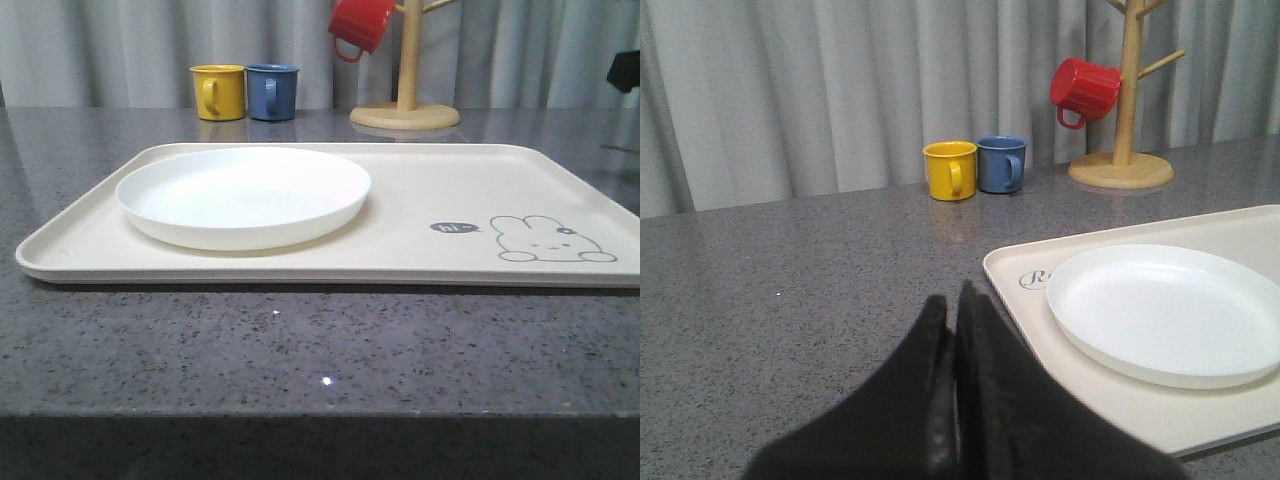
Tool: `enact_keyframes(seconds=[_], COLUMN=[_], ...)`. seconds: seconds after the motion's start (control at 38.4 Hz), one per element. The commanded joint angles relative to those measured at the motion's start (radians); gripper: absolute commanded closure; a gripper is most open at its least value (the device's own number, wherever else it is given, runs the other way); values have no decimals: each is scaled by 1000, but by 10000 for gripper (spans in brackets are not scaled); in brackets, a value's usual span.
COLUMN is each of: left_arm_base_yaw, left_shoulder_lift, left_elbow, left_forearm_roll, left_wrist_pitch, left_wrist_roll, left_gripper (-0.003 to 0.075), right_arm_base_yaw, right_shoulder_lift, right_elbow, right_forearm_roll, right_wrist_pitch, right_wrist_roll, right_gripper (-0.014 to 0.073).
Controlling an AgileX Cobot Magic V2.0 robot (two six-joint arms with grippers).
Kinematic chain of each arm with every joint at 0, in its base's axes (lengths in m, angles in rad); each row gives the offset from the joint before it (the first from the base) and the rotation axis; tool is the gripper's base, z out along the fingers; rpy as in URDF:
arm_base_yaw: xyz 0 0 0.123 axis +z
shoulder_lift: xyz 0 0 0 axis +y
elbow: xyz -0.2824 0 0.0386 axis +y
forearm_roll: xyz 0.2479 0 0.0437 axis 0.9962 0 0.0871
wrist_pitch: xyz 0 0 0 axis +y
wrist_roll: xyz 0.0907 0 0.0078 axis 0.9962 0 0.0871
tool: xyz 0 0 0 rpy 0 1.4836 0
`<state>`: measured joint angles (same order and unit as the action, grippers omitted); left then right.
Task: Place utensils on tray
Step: 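Grasp the steel fork handle with the right gripper and lift, then carry the fork onto the tray beside the plate and release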
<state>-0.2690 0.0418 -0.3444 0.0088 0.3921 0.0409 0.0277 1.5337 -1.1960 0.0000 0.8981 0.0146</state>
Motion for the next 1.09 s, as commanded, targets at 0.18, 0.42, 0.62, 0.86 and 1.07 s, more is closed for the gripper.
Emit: enact_keyframes(seconds=[0.18, 0.42, 0.62, 0.86, 1.07], left_arm_base_yaw=[1, 1, 1, 1, 1], left_shoulder_lift=[12, 12, 12, 12, 12], left_elbow=[-25, -25, -25, -25, -25], left_forearm_roll=[-9, -9, -9, -9, -9], left_wrist_pitch=[-85, -85, -85, -85, -85], left_wrist_roll=[-9, -9, -9, -9, -9], left_gripper=[738, 738, 738, 738, 738], right_arm_base_yaw=[76, 250, 405, 463, 463], right_shoulder_lift=[-96, -94, -26, 85, 146], right_elbow=[-148, -170, -216, -253, -253], right_forearm_roll=[0, 0, -6, -18, -80], right_wrist_pitch=[113, 80, 29, -34, -41], right_wrist_roll=[106, 223, 352, 496, 579], right_gripper=[603, 611, 611, 611, 611])
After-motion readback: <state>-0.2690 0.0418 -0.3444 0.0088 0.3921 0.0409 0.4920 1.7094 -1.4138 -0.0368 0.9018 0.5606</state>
